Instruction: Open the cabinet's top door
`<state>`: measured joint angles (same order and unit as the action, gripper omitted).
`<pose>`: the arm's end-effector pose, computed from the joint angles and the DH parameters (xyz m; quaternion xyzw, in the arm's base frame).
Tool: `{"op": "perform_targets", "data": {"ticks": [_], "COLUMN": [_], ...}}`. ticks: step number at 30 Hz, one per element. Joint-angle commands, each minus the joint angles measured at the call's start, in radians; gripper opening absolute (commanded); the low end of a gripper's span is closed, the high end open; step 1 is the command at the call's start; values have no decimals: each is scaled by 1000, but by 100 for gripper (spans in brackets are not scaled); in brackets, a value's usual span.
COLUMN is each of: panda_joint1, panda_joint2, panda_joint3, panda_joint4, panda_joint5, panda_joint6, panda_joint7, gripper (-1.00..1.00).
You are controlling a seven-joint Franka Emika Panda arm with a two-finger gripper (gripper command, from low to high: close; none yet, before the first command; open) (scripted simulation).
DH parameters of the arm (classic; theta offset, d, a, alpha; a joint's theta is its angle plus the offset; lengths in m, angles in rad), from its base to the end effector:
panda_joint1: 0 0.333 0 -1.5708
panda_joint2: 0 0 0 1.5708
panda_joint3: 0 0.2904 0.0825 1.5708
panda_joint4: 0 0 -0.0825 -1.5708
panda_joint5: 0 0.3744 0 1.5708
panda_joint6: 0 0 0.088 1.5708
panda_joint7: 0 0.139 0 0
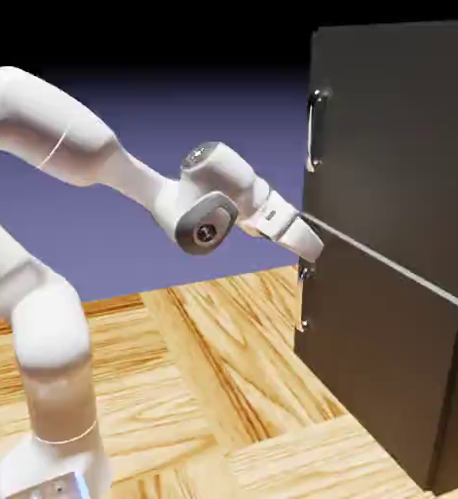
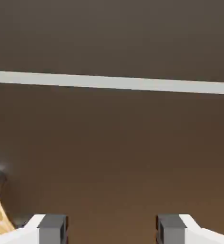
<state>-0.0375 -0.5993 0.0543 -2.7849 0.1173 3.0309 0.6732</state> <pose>0.4199 -0.0020 0.4439 -0.8465 0.3395 -0.3811 0.1517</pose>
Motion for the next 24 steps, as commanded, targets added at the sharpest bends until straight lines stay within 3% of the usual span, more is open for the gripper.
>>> {"op": "perform_targets", "data": {"ticks": [1,24], "panda_joint1": [-18,-440], "panda_joint2": [-11,-261], "panda_joint3": [20,483], "panda_joint4": [9,223], "panda_joint5": [44,1044], "panda_joint6": [-2,-54], "panda_joint7": [-25,-603], "gripper": [0,0]}}
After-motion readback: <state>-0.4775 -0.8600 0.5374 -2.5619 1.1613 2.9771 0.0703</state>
